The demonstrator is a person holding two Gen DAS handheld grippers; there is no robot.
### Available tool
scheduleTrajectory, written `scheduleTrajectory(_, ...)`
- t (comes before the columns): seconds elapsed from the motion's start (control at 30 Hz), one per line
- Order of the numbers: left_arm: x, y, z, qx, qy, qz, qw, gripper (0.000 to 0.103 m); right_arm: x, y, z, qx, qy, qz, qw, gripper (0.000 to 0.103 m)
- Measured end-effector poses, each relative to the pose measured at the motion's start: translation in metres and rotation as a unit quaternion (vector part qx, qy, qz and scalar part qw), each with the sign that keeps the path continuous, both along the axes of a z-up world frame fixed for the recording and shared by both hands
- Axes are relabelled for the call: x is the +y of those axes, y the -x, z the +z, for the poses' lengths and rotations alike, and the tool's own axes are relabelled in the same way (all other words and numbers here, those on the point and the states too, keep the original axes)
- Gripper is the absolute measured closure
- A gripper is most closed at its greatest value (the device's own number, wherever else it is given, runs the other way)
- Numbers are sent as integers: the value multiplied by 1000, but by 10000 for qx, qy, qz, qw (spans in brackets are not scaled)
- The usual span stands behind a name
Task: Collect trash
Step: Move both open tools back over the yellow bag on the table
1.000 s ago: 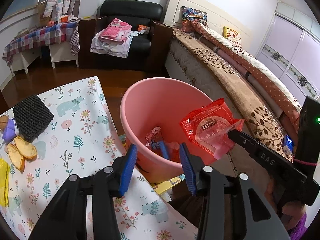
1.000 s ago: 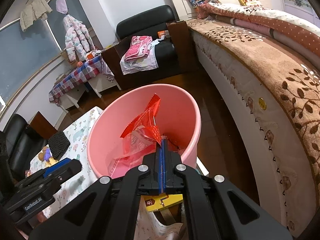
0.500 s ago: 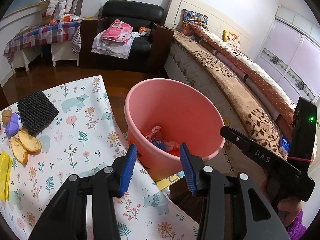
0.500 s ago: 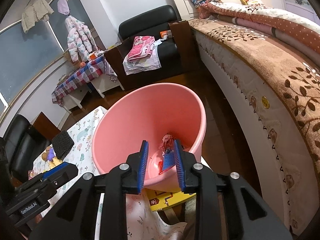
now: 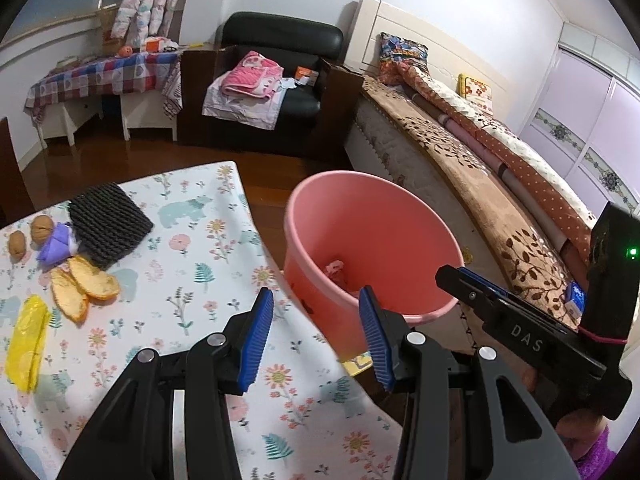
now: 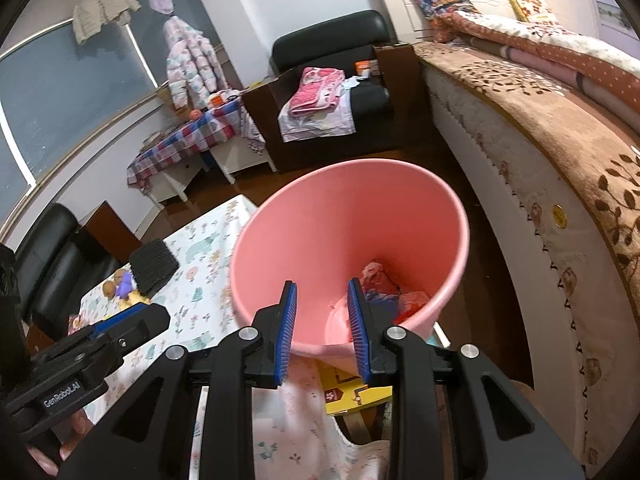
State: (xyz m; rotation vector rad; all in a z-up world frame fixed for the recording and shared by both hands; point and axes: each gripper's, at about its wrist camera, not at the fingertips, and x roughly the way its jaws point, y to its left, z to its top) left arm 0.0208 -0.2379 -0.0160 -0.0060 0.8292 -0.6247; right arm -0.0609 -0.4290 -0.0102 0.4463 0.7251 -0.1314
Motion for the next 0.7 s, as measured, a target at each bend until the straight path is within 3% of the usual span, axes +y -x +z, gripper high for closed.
scheduleTrajectory(0.7,79,9,4,-187,69,731,9971,59,69,-6,10,-103,87,720,9973,76)
